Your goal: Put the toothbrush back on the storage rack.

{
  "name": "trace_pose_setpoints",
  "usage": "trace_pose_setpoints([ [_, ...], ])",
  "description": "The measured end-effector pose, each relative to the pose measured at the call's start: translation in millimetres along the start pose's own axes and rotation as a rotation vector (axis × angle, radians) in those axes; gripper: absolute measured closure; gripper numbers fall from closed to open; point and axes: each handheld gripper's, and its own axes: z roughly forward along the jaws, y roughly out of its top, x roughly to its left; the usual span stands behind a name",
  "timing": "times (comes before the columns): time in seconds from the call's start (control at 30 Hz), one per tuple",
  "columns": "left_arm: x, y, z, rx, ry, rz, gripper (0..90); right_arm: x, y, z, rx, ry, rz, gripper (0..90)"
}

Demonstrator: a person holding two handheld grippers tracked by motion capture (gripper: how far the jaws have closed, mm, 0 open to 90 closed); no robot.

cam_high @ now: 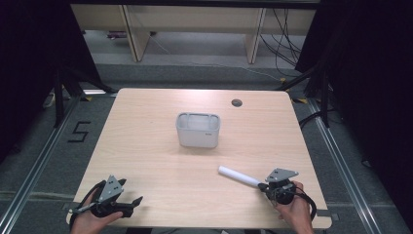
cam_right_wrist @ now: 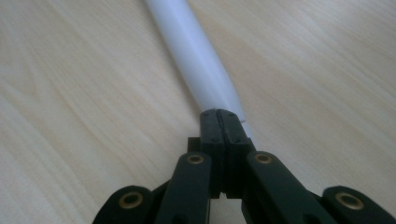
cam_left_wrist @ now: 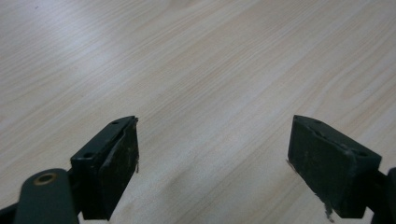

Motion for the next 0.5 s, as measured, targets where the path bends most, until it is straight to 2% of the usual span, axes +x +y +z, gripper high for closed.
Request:
trace_pose_setpoints([
  [0.07,0.4,0.2,-0.2,0.005,0.001,0.003,16.1,-1.9,1.6,0.0,0.009,0.001,-0.002,90.0],
  [0.1,0.1,0.2,-0.3,0.003,0.000,0.002,16.1,-4.1,2.8,2.5,-0.007,-0.016,-0.010,90.0],
  [0.13,-0.2,0.1,-0.3,0.003,-0.001,0.002,16.1,-5.5,4.8,2.4,0.016,-0.013,-0.005,90.0],
  [0.17,0.0,0.4,-0.9,0.013,0.001,0.006,16.1,-7.1,5.8,3.5,0.013,-0.016,-0.014,90.0],
  [0.2,0.0,0.4,-0.7,0.011,0.001,0.004,16.1,-8.0,7.2,4.6,0.017,-0.015,-0.002,90.0],
  [0.27,0.0,0.6,-0.9,0.011,0.002,0.005,16.1,-11.6,9.0,6.9,0.003,-0.028,-0.019,90.0],
  [0.3,-0.4,0.6,-0.7,0.006,0.000,0.001,16.1,-11.2,9.8,7.0,0.008,-0.028,0.004,90.0],
  [0.37,0.0,0.5,-0.8,0.015,0.000,0.006,16.1,-15.3,12.6,9.1,-0.001,-0.031,-0.011,90.0],
  [0.5,-0.4,0.4,-0.3,0.010,-0.002,0.006,16.1,-21.4,19.2,12.0,-0.006,-0.047,0.007,90.0],
])
